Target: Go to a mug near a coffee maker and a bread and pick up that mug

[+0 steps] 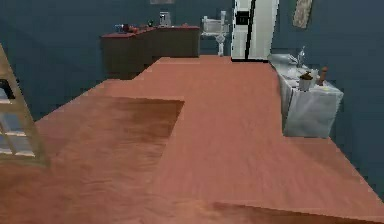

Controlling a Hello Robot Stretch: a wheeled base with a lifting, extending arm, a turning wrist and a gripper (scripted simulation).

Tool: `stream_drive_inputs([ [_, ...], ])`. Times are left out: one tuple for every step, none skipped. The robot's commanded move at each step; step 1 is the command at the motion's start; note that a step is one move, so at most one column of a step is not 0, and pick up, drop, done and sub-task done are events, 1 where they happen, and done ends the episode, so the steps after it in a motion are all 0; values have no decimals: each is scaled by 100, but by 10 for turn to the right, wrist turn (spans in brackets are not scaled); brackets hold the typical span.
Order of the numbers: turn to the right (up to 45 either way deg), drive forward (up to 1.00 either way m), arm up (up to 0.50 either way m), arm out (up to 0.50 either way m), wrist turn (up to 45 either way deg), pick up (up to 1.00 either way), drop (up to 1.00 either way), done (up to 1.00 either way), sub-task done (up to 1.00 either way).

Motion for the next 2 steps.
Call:
stream_drive_inputs([
  [450, 0, 0, 0, 0, 0, 0, 0, 0],
  [450, 0, 0, 0, 0, 0, 0, 0, 0],
])
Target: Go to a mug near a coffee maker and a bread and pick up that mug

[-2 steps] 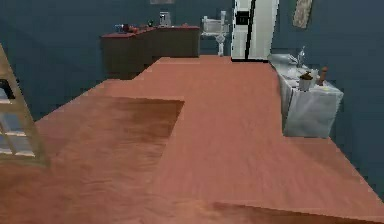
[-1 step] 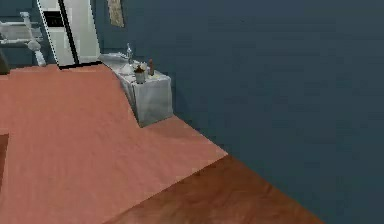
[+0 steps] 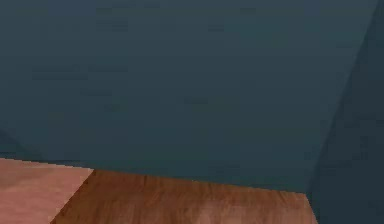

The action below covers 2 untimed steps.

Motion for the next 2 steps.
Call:
stream_drive_inputs([
  [60, 0, 0, 0, 0, 0, 0, 0, 0],
  [0, 30, 0, 0, 0, 0, 0, 0, 0],
])
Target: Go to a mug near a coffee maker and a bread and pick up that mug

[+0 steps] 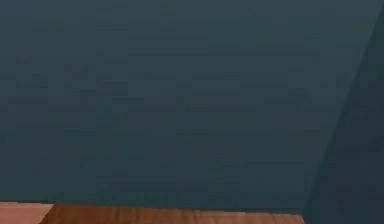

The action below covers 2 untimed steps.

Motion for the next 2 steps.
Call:
stream_drive_inputs([
  [-390, 0, 0, 0, 0, 0, 0, 0, 0],
  [0, 20, 0, 0, 0, 0, 0, 0, 0],
])
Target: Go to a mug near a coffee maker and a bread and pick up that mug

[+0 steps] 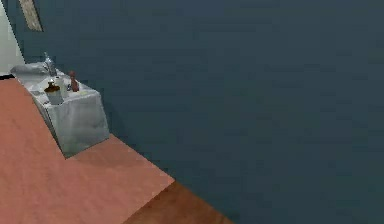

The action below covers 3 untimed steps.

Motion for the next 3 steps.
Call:
stream_drive_inputs([
  [-450, 0, 0, 0, 0, 0, 0, 0, 0],
  [-450, 0, 0, 0, 0, 0, 0, 0, 0],
  [0, 40, 0, 0, 0, 0, 0, 0, 0],
])
